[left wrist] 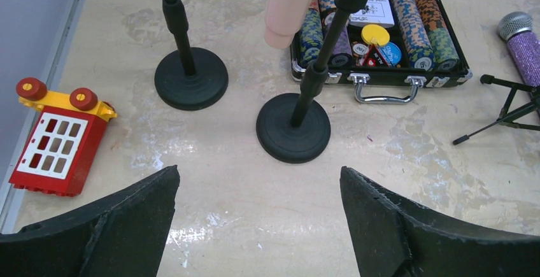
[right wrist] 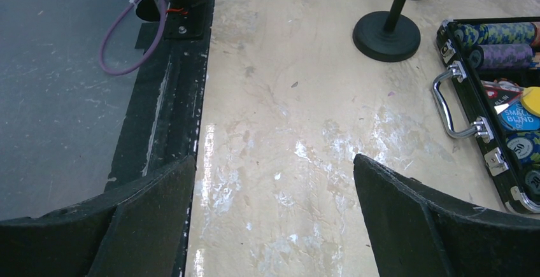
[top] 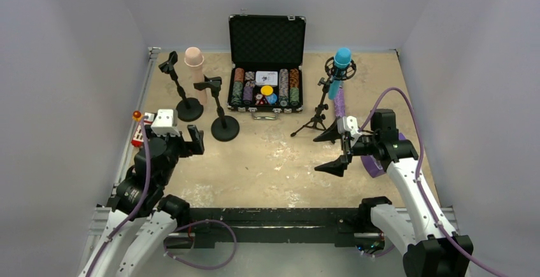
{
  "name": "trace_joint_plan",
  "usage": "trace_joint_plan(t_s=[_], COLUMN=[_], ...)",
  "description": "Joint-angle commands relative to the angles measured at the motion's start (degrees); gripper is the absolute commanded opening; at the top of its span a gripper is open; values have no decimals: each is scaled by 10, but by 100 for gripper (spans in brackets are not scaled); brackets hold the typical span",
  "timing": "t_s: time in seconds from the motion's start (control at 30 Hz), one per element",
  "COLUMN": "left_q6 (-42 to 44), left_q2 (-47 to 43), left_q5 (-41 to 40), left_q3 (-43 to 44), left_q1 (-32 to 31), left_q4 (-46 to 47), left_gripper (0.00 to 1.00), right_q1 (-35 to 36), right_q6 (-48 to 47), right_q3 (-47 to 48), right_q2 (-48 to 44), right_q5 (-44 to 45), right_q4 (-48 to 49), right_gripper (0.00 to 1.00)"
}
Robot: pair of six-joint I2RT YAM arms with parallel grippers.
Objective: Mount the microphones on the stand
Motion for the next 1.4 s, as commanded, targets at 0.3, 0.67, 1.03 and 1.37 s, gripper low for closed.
trace_joint_plan(t_s=[0.3,0.67,1.03,1.37], left_q6=[35,-19,-21,-6], left_q2=[62,124,181,201], left_q5=[-2,136,164,170], left_q3=[33,38,64,74], left_q1=[35,188,225,225], left_q4=[71,109,119,111], left_gripper=[100,100,100,100], right_q1=[-2,-2,-2,-2], right_q6=[-17,-20,-21,-23], right_q3=[11,11,12,11], right_q2=[-8,-8,-4,-2], right_q5=[4,7,11,12], right_q4=[-9,-11,-10,-10], right_gripper=[99,99,99,99])
